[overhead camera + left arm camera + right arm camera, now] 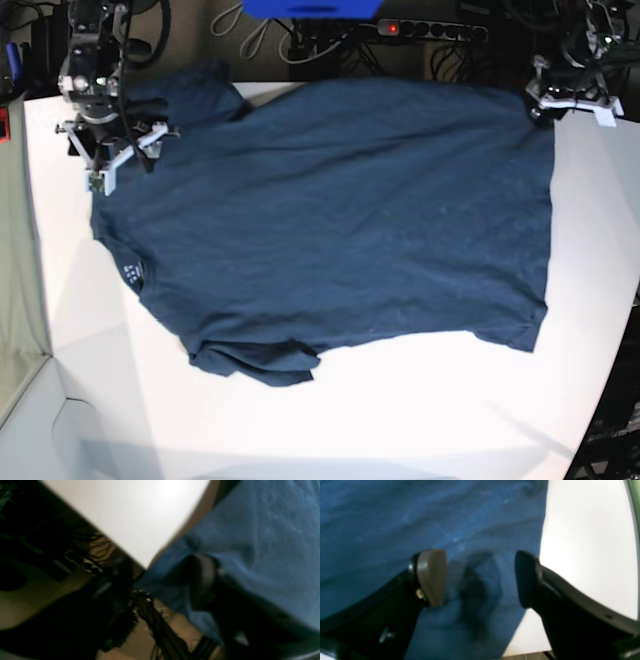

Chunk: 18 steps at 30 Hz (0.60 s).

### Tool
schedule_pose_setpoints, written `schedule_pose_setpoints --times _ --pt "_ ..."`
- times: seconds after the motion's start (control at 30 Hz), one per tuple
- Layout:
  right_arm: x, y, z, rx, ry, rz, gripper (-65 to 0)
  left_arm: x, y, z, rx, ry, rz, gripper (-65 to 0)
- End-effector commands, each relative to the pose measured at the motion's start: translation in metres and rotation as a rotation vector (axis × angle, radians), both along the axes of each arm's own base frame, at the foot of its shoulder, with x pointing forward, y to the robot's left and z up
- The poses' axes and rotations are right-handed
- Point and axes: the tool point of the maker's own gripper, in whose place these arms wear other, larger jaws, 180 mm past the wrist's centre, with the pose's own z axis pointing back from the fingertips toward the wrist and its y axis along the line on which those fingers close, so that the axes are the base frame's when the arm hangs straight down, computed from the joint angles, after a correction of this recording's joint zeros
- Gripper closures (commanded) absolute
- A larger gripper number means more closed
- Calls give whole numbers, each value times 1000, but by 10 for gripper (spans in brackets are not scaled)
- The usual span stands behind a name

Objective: Layout the t-shirt on the table in an organized manner, then fold the t-shirt properly
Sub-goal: 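Grasp the shoulder corners with both grippers and straighten the shirt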

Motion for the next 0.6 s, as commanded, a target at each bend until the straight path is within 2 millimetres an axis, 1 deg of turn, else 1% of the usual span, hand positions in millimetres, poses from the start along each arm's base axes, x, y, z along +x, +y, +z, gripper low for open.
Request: schedule_pose_setpoints --times 0.0,0.1,0.17,0.2,0.27,0.33,0.4,0.5,0.57 --pt "6 -3 9 -12 -37 3 -428 1 -15 -9 -14 43 -52 -122" --pt "5 -3 8 -14 -35 3 -428 2 -26 -12 -32 51 -78 -4" --pt "5 -3 8 -14 -35 3 -428 3 -31 -14 -38 56 -95 -1" --pt "5 -3 8 -14 -35 3 -428 3 -32 -13 -37 55 -98 -8" --pt "5 -3 8 -14 -35 3 -428 3 -34 -11 -39 49 -103 0" --pt "5 -3 8 -14 -35 3 -428 9 -35 -5 -32 30 -111 -1" --pt "5 -3 8 -13 -32 3 -428 16 -36 5 -22 0 -122 -1" --pt "5 -4 9 -14 -32 1 -428 20 -40 22 -1 -37 -148 -1" --pt "-1 -4 6 -14 -20 2 -428 26 -44 35 13 -73 -165 -1"
